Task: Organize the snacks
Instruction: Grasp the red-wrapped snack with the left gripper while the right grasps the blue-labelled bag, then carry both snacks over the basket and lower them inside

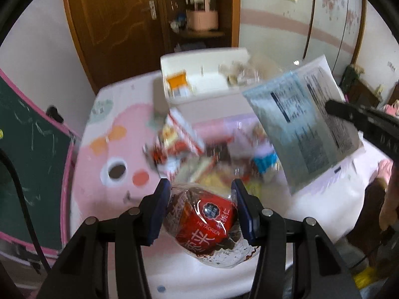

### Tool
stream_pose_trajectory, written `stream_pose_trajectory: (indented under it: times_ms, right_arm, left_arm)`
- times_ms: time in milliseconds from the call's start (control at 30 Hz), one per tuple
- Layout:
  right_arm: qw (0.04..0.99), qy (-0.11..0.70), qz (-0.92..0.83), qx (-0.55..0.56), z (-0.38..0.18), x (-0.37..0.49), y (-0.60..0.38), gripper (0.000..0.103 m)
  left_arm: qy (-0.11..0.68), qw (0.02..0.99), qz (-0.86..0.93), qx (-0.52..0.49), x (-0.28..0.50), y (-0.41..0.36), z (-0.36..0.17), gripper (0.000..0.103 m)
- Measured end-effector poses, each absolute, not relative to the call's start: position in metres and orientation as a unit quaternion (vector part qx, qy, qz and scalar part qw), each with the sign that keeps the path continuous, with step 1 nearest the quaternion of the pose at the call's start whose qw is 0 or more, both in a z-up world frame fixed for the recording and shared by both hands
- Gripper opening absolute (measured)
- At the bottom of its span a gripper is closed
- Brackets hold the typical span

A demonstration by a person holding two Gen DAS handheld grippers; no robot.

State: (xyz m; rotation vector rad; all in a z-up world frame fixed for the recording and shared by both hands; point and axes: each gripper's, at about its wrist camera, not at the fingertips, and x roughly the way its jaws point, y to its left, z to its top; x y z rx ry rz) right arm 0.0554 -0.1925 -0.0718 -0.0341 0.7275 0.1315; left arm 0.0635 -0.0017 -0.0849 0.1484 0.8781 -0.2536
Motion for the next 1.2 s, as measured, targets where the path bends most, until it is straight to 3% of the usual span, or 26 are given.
stream_pose_trajectory:
  times_ms: [300, 667, 1200]
  right_arm:
    - [0.958, 0.28, 0.053, -0.043, -0.005, 0.071, -0.194, 0.005]
    - [0.976, 0.197, 0.021, -0.085, 0.063, 0.112, -0.193, 0.005]
    - [0.98, 0.167, -0.006, -0.104, 0.092, 0.192, -0.192, 0.005]
  left_arm:
    - [0.349, 0.926, -0.127, 0.063, 0.106, 0.0, -0.006, 0.049]
    - [0.304, 0.942, -0.119, 0.08, 0.168, -0.022, 0.055, 0.049]
    - [0.316, 0.939, -0.102, 0.089, 0.262, -0.071, 0.055, 0.049]
